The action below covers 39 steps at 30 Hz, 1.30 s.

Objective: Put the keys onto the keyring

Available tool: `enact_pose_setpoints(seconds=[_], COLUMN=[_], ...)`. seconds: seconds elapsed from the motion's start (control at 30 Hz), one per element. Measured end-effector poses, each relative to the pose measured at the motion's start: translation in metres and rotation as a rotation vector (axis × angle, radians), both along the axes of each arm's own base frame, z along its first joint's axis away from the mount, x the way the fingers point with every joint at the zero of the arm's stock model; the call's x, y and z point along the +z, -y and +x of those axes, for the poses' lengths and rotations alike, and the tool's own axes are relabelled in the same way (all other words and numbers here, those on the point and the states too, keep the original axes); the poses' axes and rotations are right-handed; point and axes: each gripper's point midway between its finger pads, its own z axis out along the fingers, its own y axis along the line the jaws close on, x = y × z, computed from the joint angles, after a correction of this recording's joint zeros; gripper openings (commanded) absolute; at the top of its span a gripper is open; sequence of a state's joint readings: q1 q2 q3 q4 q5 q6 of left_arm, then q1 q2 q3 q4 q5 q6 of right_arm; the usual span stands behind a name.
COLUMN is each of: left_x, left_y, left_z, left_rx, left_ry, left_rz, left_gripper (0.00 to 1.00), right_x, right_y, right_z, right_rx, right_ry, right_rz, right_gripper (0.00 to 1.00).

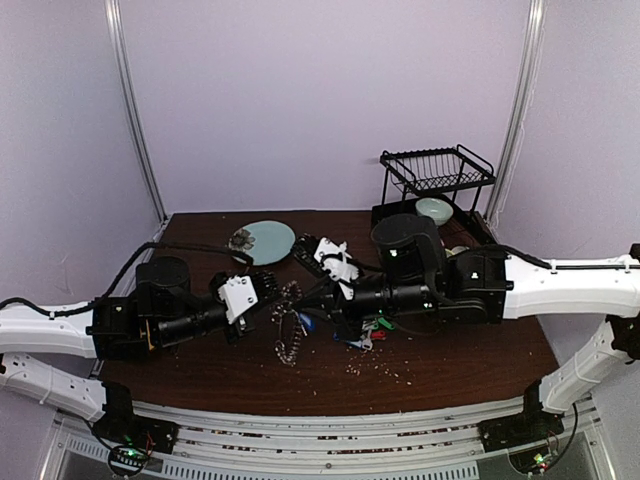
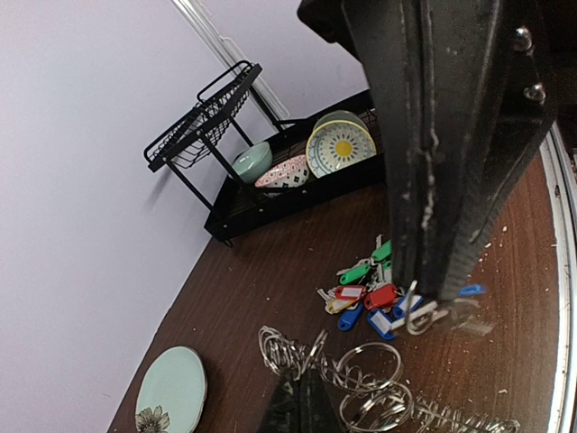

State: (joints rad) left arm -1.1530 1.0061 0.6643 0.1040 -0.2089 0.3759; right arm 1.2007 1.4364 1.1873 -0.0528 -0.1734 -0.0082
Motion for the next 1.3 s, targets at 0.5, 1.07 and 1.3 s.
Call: enact_pose_setpoints(seconds=[0.5, 1.07, 1.3], left_x=[0.022, 0.070, 0.072], left_y=[-0.016, 0.001, 0.009], left_z=[-0.018, -0.045, -0.045], left_rx=[-0.069, -0.213, -0.220], left_ry=[0.108, 0.611, 0.622], left_rz=[-0.072, 0.079, 0.074], left_gripper=[0.00, 0.00, 0.00], right_x=[-0.007, 0.045, 0.041], right_y=[0.011, 0.051, 0.051], right_z=[0.019, 0.013, 0.008], right_rx=[-0.028, 0.100, 0.127], right_ry=[0.062, 0.162, 0.165], right_rz=[0.000, 0.115, 0.099], right_gripper=[0.00, 0.00, 0.00])
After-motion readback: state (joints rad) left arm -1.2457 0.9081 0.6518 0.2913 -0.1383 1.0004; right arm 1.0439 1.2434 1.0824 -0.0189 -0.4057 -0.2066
